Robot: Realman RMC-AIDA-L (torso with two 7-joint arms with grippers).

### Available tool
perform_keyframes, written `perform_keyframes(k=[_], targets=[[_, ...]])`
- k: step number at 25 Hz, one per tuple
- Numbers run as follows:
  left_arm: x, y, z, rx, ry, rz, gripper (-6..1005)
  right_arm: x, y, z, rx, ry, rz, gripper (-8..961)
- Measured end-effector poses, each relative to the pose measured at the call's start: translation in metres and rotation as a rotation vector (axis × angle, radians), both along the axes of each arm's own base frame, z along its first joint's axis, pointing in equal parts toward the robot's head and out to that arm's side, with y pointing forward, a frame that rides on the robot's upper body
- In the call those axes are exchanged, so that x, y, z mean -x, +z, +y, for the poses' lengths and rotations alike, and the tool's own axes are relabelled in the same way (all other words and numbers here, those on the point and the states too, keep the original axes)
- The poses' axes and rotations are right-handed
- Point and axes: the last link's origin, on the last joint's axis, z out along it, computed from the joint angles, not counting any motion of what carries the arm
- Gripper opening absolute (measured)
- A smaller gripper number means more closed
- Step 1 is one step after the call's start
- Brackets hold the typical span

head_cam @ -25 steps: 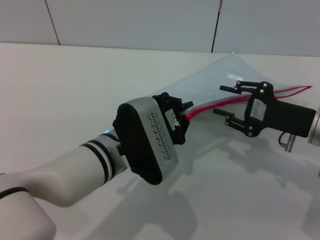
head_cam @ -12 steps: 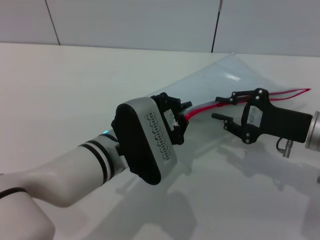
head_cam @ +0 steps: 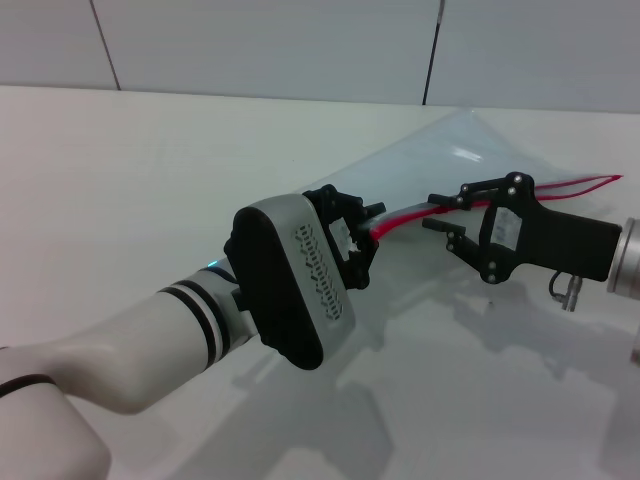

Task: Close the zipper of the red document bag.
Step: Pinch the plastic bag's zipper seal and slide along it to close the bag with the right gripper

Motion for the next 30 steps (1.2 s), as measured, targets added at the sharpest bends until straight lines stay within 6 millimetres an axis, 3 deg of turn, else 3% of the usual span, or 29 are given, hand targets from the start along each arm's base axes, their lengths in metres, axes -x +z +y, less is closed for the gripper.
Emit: perform_keyframes(k=[20,30], targets=[[-0.0008,-0.0007,0.0005,0.005,0.003,-0.005,55,0.0020,-0.0023,-0.0005,0.016,0.021,-0.020,81],[-0.0021,-0.0033,-0.0025,0.014,-0.004,-0.005,55,-0.0028,0.0008,0.0001,-0.005,-0.004,-0.012,65]])
